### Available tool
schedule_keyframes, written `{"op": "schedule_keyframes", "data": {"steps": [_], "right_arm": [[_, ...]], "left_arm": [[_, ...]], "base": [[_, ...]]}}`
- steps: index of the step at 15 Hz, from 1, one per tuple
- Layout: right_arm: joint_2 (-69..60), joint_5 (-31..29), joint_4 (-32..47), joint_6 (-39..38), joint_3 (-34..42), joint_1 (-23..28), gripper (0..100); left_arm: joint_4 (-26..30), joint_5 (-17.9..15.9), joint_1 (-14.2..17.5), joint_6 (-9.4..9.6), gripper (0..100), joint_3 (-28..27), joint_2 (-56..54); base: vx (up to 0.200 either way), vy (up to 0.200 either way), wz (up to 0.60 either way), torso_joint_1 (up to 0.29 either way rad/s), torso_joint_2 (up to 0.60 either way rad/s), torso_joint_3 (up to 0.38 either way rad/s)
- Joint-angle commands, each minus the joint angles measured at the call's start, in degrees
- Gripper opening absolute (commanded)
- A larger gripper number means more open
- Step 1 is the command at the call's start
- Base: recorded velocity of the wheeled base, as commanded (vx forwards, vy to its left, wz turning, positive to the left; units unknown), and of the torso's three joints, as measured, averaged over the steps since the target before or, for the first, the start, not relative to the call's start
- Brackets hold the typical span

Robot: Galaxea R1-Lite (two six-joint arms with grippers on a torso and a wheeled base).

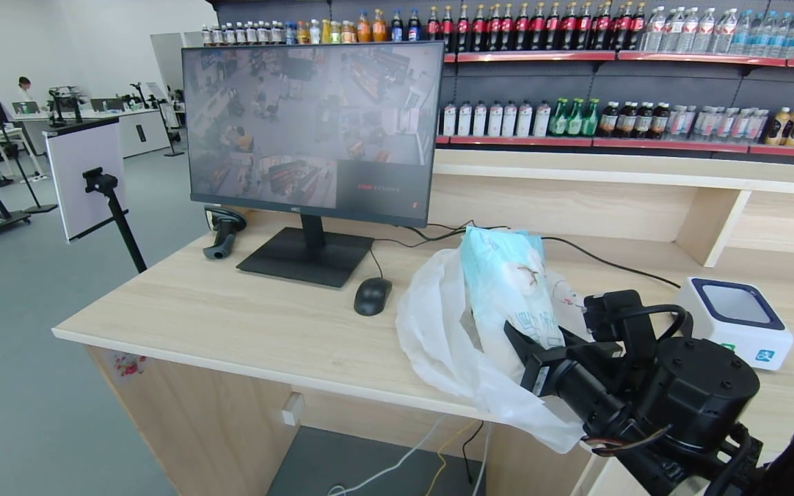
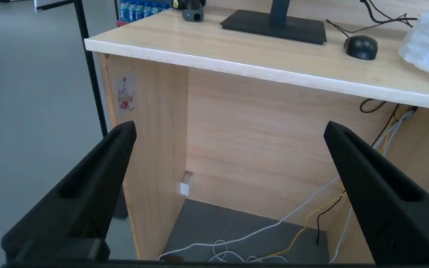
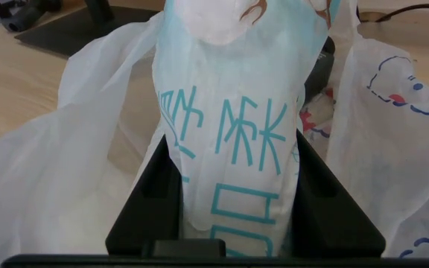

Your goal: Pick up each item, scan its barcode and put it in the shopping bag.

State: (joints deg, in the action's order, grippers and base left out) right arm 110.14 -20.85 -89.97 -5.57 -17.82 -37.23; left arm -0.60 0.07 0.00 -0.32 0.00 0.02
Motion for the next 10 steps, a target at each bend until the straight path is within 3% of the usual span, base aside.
{"op": "schedule_keyframes", "data": {"steps": [1,3,4,10], "right_arm": [[0.3,-0.1,0.0,-0.2,0.0,0.0,0],[0.5,0.0,0.0,-0.1,0.0,0.0,0],[1.0,0.0,0.0,-0.2,-0.5,0.0,100],[1.1,0.0,0.0,-1.5,-1.3,-0.7,100]], "left_arm": [[0.0,0.0,-0.1,-0.03,100,0.0,0.0],[0.0,0.0,0.0,-0.03,100,0.0,0.0],[0.0,0.0,0.0,-0.03,100,0.0,0.0],[0.1,0.0,-0.1,-0.03,100,0.0,0.0]], "base": [[0.000,0.000,0.00,0.000,0.00,0.000],[0.000,0.000,0.00,0.000,0.00,0.000],[0.000,0.000,0.00,0.000,0.00,0.000],[0.000,0.000,0.00,0.000,0.00,0.000]]}}
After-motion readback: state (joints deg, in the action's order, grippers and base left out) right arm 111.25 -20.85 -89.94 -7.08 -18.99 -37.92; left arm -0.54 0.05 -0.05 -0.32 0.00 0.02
